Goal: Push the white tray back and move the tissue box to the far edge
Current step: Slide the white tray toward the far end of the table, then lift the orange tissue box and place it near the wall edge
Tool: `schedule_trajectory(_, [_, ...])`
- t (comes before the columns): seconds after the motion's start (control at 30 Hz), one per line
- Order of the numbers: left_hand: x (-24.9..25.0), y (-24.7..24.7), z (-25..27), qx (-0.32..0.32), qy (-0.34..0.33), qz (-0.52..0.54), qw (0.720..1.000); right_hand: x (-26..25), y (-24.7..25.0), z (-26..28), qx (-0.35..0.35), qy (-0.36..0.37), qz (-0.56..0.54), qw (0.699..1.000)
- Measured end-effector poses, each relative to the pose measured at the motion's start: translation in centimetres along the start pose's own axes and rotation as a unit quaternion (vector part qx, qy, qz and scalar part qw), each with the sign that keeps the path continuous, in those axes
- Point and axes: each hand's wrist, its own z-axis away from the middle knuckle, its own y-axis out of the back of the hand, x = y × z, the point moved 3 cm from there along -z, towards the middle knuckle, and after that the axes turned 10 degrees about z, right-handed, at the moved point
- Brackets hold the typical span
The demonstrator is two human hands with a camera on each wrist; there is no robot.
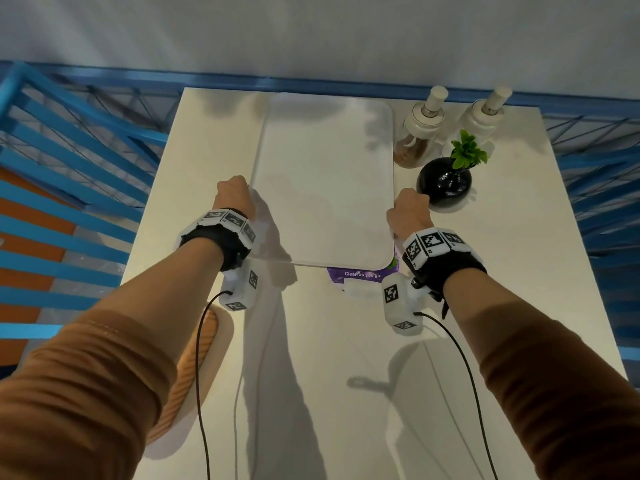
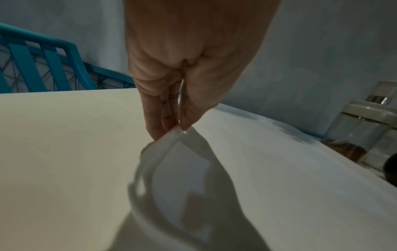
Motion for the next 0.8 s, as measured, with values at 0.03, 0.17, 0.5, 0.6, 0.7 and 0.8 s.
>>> schedule_trajectory(0.03, [0.0, 0.3, 0.1, -0.005, -0.001, 0.0, 1.0, 0.2, 0.1, 0.3, 0.001, 0.0, 0.001, 1.0])
schedule_trajectory(0.17, [0.5, 2.0, 1.8, 0.007, -0.019, -0.007, 1.0, 0.6, 1.0, 2.3, 0.016, 0.004, -0.005, 1.0])
schedule_trajectory(0.5, [3.7, 8.4, 11.8, -0.052, -0.233, 0.073, 0.968, -1.7, 3.2, 13.8, -0.025, 0.236, -0.065, 0.969])
schedule_trajectory(0.6, [0.7, 11.1, 15.1, -0.064, -0.271, 0.068, 0.958, -3.4, 2.2, 18.2, -0.057, 0.273, -0.062, 0.958])
schedule_trajectory(0.7, [-3.5, 13.2, 16.5, -0.061, -0.261, 0.056, 0.962, -6.1, 0.5, 21.3, -0.089, 0.305, -0.067, 0.946])
schedule_trajectory(0.8, [-8.2, 14.1, 17.2, -0.049, -0.227, 0.047, 0.971, -9.0, -1.4, 23.5, -0.102, 0.318, -0.077, 0.939])
